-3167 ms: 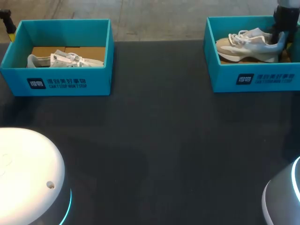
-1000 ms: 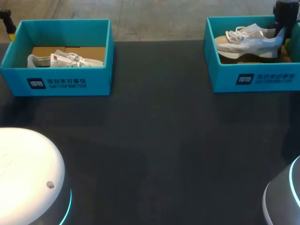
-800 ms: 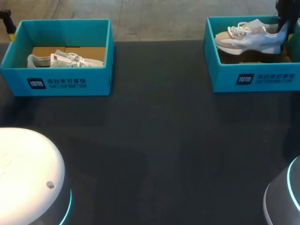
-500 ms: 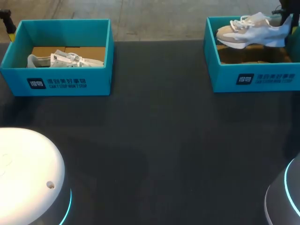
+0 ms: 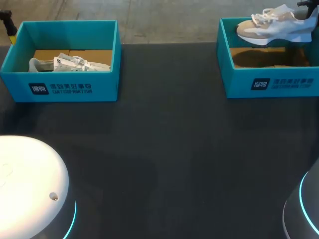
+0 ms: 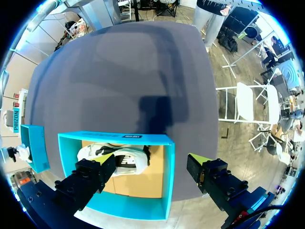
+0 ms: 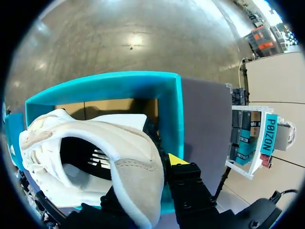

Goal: Take the shoe out of the shoebox, open the shoe tongue, remove and reinsert the insole, then place the shoe into the shoebox

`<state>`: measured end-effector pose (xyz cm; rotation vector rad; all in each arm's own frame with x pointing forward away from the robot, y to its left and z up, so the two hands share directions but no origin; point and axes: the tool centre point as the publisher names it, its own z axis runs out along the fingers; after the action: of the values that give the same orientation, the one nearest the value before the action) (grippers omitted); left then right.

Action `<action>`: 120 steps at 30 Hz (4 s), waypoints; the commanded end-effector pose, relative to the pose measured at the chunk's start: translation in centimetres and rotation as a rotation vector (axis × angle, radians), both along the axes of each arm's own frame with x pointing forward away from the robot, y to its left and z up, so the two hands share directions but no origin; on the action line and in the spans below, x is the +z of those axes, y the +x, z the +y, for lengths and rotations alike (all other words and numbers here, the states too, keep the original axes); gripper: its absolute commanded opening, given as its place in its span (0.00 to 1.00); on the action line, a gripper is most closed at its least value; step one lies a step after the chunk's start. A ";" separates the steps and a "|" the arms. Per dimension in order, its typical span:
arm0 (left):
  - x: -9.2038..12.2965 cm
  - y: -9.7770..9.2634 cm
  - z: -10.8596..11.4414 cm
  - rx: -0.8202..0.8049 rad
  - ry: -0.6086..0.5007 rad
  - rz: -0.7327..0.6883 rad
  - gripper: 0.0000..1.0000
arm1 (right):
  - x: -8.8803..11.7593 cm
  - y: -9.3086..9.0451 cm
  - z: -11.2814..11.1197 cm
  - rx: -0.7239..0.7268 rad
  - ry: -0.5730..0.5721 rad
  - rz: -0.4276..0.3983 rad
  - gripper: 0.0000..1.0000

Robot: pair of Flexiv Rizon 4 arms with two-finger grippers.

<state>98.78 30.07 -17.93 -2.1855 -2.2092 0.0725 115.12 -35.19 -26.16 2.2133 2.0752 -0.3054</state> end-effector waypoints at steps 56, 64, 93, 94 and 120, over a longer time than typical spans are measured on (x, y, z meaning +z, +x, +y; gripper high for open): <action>0.1 0.0 0.1 -0.001 0.001 0.000 1.00 | 16.9 -25.4 19.1 -0.071 -0.057 -0.165 0.00; 0.1 0.0 0.1 -0.001 0.001 0.000 1.00 | 16.1 -30.2 24.3 -0.115 -0.049 -0.146 0.00; 0.1 0.0 0.1 -0.001 0.001 0.000 1.00 | 14.5 -33.4 29.9 -0.081 -0.095 -0.108 0.00; 0.1 0.0 0.1 -0.001 0.001 0.000 1.00 | 14.2 -34.1 30.7 -0.077 -0.094 -0.111 0.00; 0.1 0.0 0.1 -0.001 0.001 0.000 1.00 | 4.2 -45.7 41.5 -0.060 -0.022 -0.107 0.00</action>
<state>98.78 30.07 -17.93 -2.1855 -2.2093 0.0725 69.50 6.49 -21.17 2.2254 1.9411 -0.2168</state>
